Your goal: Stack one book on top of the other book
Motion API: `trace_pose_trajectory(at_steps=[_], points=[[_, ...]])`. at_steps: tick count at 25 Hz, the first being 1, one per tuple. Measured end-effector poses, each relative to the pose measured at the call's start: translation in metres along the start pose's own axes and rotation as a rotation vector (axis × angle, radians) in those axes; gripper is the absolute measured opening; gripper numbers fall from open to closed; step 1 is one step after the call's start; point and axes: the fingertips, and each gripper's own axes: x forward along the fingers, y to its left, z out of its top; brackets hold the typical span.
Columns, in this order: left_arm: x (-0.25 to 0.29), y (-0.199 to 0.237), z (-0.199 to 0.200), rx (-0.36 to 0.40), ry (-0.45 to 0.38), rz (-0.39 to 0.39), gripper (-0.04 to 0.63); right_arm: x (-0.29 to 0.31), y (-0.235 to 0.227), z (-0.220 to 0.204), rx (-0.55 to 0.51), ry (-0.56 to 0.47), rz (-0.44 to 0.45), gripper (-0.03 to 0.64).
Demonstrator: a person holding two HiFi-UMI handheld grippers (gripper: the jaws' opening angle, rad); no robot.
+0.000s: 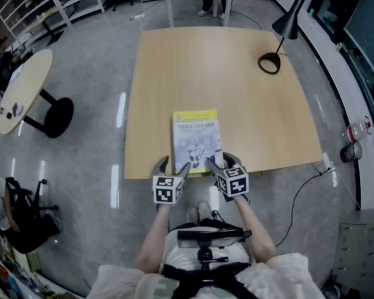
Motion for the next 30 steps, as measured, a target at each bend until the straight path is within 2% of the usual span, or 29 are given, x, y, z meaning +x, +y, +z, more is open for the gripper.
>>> trace_pose_trajectory(at_steps=[1,2,4,8,11,13,14,16,17,18,19,20,21,24,28,30], points=[[-0.002,0.008,0.0,0.021,-0.031,0.05,0.398,0.0,-0.002,0.002,-0.063,-0.001,-0.031,0.307],[-0.002,0.012,-0.001,0.011,-0.049,0.066,0.405,-0.001,-0.004,0.003,-0.111,0.001,-0.048,0.319],[-0.003,0.015,-0.005,-0.039,-0.044,0.056,0.407,-0.002,-0.009,0.008,-0.129,-0.002,-0.062,0.325],[-0.002,0.014,0.002,-0.034,-0.047,0.061,0.407,-0.011,-0.023,0.021,-0.026,-0.046,-0.067,0.325],[-0.007,0.015,0.016,-0.073,-0.094,0.05,0.407,-0.021,-0.024,0.032,0.037,-0.079,-0.047,0.325],[-0.009,0.009,0.025,-0.11,-0.085,0.011,0.405,-0.03,-0.02,0.042,0.08,-0.117,-0.011,0.325],[-0.01,0.006,0.03,-0.132,-0.081,-0.006,0.405,-0.035,-0.018,0.049,0.104,-0.147,0.002,0.295],[-0.014,0.004,0.043,-0.153,-0.116,-0.005,0.402,-0.046,-0.016,0.063,0.132,-0.208,-0.001,0.173],[-0.017,0.004,0.05,-0.141,-0.147,0.009,0.359,-0.049,-0.015,0.067,0.134,-0.224,-0.008,0.106],[-0.021,0.004,0.057,-0.112,-0.18,0.028,0.274,-0.05,-0.013,0.071,0.134,-0.23,-0.011,0.026],[-0.026,0.004,0.064,-0.07,-0.215,0.051,0.179,-0.051,-0.011,0.074,0.139,-0.235,-0.006,-0.002],[-0.031,0.002,0.07,-0.028,-0.251,0.072,0.063,-0.053,-0.008,0.078,0.149,-0.247,0.004,-0.002],[-0.035,0.0,0.077,0.001,-0.285,0.085,0.014,-0.056,-0.005,0.082,0.159,-0.268,0.014,-0.002],[-0.045,-0.007,0.093,0.015,-0.36,0.092,0.014,-0.064,0.006,0.095,0.15,-0.328,0.041,-0.002],[-0.052,-0.014,0.103,0.062,-0.391,0.09,0.014,-0.067,0.02,0.102,0.09,-0.341,0.051,-0.002],[-0.058,-0.017,0.104,0.055,-0.401,0.082,0.014,-0.07,0.024,0.103,0.088,-0.351,0.052,-0.002]])
